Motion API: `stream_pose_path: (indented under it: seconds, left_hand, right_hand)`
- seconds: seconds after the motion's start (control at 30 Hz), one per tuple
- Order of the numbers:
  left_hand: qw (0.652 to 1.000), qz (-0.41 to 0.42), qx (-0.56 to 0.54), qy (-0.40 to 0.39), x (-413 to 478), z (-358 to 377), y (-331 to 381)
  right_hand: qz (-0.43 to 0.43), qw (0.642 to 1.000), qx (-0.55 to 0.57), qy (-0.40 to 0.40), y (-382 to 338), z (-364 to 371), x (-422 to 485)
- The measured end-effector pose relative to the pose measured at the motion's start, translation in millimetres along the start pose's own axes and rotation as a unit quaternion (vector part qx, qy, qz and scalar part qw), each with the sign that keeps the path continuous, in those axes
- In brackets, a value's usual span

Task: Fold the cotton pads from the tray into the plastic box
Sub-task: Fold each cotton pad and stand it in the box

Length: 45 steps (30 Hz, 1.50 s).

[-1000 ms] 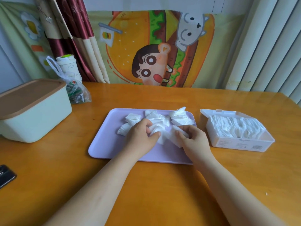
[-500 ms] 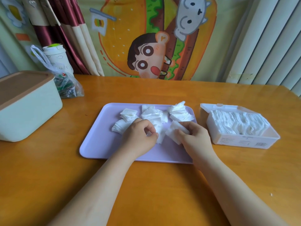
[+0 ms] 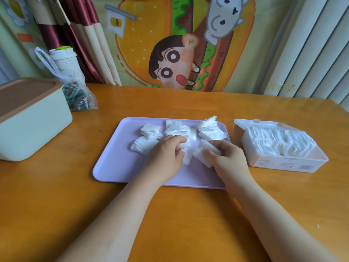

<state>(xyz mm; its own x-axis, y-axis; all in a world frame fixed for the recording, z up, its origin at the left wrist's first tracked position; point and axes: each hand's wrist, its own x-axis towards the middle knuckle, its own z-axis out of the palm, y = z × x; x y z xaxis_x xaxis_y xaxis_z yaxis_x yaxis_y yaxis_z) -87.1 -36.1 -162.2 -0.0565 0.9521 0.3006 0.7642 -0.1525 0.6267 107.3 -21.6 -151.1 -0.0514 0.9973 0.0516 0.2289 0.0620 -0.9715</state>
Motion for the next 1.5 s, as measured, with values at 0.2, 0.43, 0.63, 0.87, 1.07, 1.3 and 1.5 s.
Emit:
stream_pose_path:
  seconds: [0.2,0.43,0.63,0.87,1.07,1.3,1.5]
  left_hand:
    - [0.993,-0.045,-0.09,0.06,-3.8,-6.1,4.7]
    - [0.866,-0.152,-0.476,-0.02,-10.7,-18.7,26.1]
    - [0.907,-0.146,-0.385,-0.088,-12.0,-11.9,26.5]
    - [0.915,-0.142,-0.368,-0.089,-10.8,-9.9,24.8]
    - [0.931,-0.113,-0.334,-0.096,-14.8,-8.9,27.7]
    - [0.934,-0.115,-0.326,-0.088,-13.5,-6.6,25.8]
    - [0.937,-0.111,-0.322,-0.081,-12.4,-2.5,22.3]
  right_hand:
    - [0.016,0.999,0.022,0.017,-1.7,-0.8,-0.2]
    - [0.035,0.997,0.07,0.019,-6.0,-1.7,-3.0]
    - [0.022,0.996,0.086,-0.021,-7.6,-2.1,-5.2]
    - [0.005,0.995,0.09,-0.052,-6.8,-0.8,-4.6]
    - [0.014,0.998,0.057,-0.039,-6.1,-3.7,-4.6]
    - [0.022,0.994,0.103,-0.032,-2.9,-4.6,-1.4]
    - [-0.005,0.994,0.1,-0.051,3.2,-2.3,1.7]
